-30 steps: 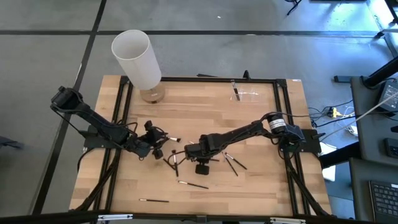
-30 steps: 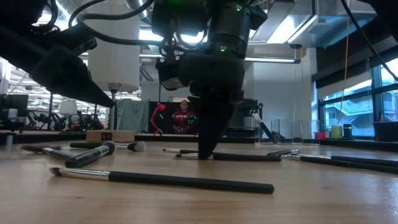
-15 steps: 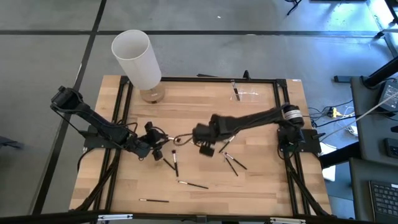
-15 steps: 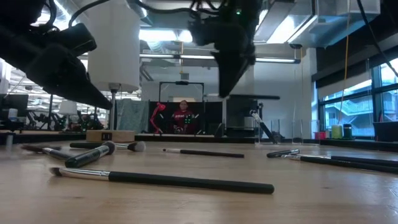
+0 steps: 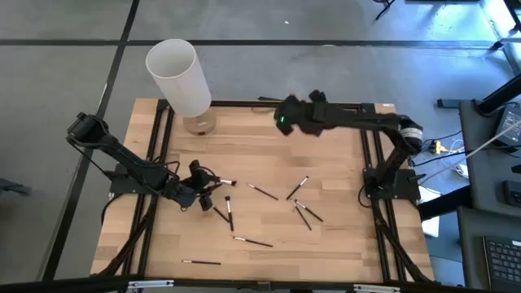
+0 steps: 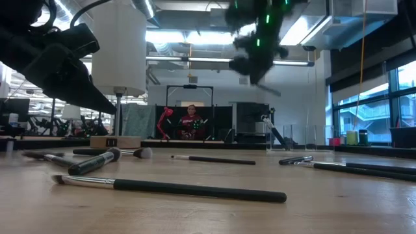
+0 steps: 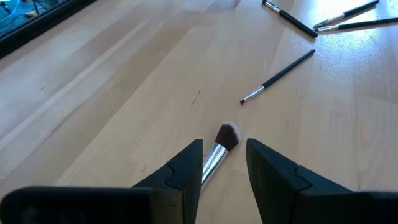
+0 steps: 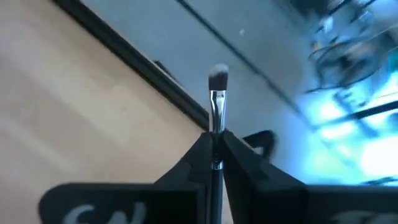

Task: Put items in baskets/containers
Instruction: Put the eyeshadow brush into the left side of the transparent organizer

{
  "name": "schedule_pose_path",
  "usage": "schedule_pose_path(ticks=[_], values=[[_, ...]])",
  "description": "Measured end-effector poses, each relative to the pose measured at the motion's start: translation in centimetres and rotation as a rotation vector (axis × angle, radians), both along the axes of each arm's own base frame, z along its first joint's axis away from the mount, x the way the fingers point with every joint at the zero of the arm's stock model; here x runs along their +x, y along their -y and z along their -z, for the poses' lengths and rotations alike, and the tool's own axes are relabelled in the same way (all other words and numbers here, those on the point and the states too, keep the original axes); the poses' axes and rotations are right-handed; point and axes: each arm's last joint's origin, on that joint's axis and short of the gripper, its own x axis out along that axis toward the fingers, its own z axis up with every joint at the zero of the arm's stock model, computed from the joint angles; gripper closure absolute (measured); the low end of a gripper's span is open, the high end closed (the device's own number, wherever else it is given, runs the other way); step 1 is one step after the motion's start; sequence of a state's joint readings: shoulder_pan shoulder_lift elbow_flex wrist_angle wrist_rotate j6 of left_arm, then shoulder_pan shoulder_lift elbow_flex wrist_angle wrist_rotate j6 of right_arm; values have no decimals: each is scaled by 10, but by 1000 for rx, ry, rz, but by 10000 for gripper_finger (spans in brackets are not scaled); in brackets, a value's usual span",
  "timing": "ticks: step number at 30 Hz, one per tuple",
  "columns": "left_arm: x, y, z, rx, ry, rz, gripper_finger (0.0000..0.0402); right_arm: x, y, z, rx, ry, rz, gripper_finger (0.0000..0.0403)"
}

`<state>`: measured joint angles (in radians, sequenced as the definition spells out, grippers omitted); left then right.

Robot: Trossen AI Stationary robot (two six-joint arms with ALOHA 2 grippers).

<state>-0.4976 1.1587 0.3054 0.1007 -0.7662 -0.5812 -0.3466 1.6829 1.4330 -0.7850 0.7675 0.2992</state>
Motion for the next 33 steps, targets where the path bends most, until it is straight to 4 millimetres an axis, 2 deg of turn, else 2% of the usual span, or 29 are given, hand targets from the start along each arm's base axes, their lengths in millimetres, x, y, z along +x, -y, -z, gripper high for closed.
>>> schedule_pose_path(ticks=[3, 5, 10, 23, 28, 33], values=[[0, 0, 0, -2, -4, 4, 284, -14, 33, 20, 16, 116, 21, 370], [0, 0, 1, -4, -10, 8, 284, -23, 47, 30, 7, 190, 24, 370], [-1, 1, 1, -24, -11, 14, 284, -38, 61, 55, -49, 235, 36, 370], [-1, 6, 12, -44, -32, -19, 284, -51, 50, 86, 11, 216, 69, 369], [0, 6, 18, -41, -55, -29, 284, -49, 40, 82, 13, 219, 43, 369], [1, 7, 21, -35, -62, -31, 284, -49, 30, 69, -9, 247, 12, 369]])
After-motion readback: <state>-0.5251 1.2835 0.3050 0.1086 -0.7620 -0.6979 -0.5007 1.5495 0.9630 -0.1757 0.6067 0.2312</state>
